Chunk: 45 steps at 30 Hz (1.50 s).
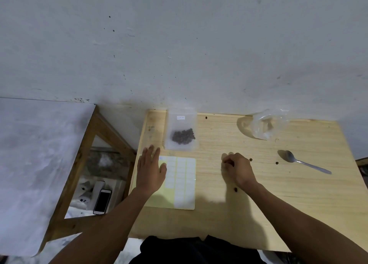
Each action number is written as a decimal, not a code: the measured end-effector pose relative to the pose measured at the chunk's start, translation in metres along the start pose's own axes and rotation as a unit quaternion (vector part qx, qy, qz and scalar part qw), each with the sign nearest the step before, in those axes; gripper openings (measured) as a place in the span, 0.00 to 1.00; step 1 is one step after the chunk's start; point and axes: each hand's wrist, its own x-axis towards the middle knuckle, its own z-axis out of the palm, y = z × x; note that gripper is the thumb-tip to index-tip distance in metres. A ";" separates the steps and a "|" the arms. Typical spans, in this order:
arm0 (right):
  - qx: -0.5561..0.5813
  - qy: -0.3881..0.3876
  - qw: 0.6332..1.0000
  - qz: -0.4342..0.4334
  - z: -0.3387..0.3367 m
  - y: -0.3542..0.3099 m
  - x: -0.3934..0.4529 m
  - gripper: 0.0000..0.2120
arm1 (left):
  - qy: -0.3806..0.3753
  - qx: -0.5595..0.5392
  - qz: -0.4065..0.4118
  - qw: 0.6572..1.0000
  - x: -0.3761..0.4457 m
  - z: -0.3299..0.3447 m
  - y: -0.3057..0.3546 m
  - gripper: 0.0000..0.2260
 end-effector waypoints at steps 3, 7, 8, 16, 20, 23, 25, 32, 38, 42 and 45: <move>-0.117 -0.067 0.991 -0.022 0.002 0.002 0.004 0.07 | -0.002 0.006 -0.001 1.000 0.000 0.000 0.000 0.26; -0.078 -0.048 0.996 0.004 0.003 0.004 0.006 0.05 | 0.030 0.004 -0.018 0.999 -0.008 0.001 0.008 0.25; -0.026 -0.030 0.999 0.034 0.002 0.004 0.008 0.05 | 0.048 0.006 -0.030 0.998 -0.013 0.001 0.014 0.24; 0.150 0.019 0.984 0.091 -0.014 0.006 0.038 0.09 | 0.025 -0.039 0.183 0.982 -0.018 0.020 0.094 0.18; 0.198 0.024 0.977 0.081 -0.022 -0.007 0.078 0.06 | -0.058 -0.037 0.279 0.958 0.002 0.041 0.136 0.22; 0.174 0.024 0.983 0.052 -0.022 -0.020 0.114 0.04 | -0.090 0.019 0.299 0.950 0.013 0.058 0.152 0.25; 0.143 0.020 0.989 0.018 -0.019 -0.028 0.133 0.05 | -0.093 0.050 0.301 0.948 0.017 0.064 0.155 0.27; 0.064 0.020 0.996 -0.056 0.004 -0.045 0.172 0.12 | -0.100 0.064 0.303 0.946 0.017 0.074 0.152 0.29; 0.051 0.016 0.995 -0.083 0.021 -0.040 0.177 0.11 | -0.101 0.079 0.301 0.945 0.018 0.074 0.152 0.29; 0.055 0.021 0.995 -0.080 0.022 -0.041 0.179 0.07 | -0.100 0.085 0.301 0.944 0.018 0.074 0.152 0.29; 0.014 -0.016 0.998 -0.056 0.022 -0.044 0.183 0.04 | -0.101 0.084 0.298 0.945 0.019 0.075 0.153 0.29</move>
